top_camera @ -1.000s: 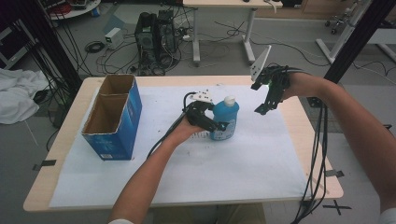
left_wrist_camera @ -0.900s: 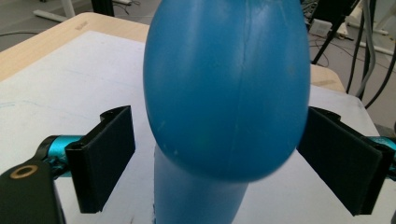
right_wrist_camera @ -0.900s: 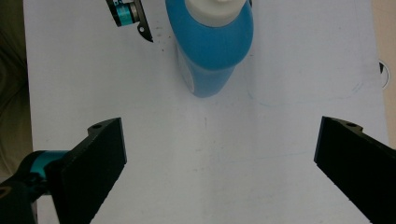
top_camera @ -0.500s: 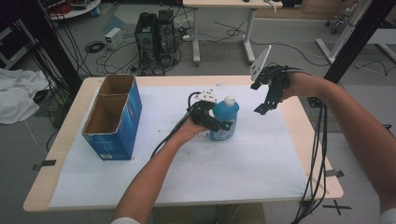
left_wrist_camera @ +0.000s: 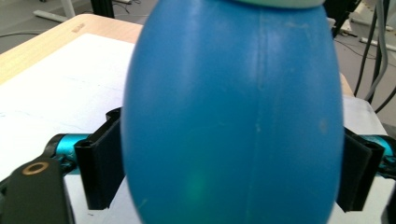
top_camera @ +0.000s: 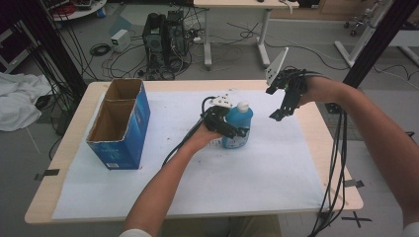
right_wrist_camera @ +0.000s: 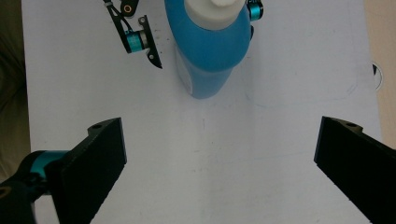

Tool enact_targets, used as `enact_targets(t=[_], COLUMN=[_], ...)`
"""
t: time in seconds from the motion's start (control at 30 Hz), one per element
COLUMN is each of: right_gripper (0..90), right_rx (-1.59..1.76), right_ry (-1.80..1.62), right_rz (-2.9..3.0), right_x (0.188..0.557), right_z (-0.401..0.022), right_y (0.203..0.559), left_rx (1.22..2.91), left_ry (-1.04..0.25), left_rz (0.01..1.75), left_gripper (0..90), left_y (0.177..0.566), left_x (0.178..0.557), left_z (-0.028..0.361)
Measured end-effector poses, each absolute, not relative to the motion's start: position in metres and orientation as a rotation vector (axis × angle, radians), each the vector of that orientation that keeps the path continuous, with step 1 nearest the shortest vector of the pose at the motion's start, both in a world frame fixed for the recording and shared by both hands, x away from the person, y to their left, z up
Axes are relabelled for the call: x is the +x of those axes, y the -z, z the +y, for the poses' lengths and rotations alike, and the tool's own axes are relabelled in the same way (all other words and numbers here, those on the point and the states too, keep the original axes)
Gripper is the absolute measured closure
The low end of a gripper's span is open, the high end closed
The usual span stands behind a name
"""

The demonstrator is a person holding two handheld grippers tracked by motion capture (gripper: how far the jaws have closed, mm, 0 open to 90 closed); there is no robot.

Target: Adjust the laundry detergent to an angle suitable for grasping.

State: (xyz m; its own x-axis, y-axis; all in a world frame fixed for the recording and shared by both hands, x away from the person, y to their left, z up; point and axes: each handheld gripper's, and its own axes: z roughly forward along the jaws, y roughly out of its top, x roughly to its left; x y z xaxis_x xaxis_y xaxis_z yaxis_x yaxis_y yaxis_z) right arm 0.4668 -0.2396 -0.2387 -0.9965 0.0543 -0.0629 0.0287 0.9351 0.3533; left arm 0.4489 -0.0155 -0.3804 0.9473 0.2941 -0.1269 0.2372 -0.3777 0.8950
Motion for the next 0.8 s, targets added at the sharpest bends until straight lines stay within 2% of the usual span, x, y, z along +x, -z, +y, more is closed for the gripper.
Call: enact_targets(t=[0.2,0.43,0.73,0.8], right_gripper=[1.2,1.2,1.2,1.2], right_rx=[0.066,0.071,0.067,0.069], right_ry=[-0.55,-0.557,-0.551,-0.557], right_rz=[3.018,3.016,3.017,3.016], right_x=[0.467,0.466,0.4661,0.4662], right_z=[-0.24,-0.2403,-0.2399,-0.2402], right_y=[0.239,0.2387,0.2387,0.2388], left_rx=[1.985,1.99,1.994,1.995], left_ry=[-0.088,-0.108,-0.1,-0.103], left_rz=[0.37,0.359,0.367,0.364], left_gripper=[22.4,25.9,26.0,29.1], left_y=[0.3803,0.3794,0.3809,0.381], left_x=[0.4489,0.4494,0.4493,0.4492], left_z=[-0.0169,-0.0163,-0.017,-0.0166])
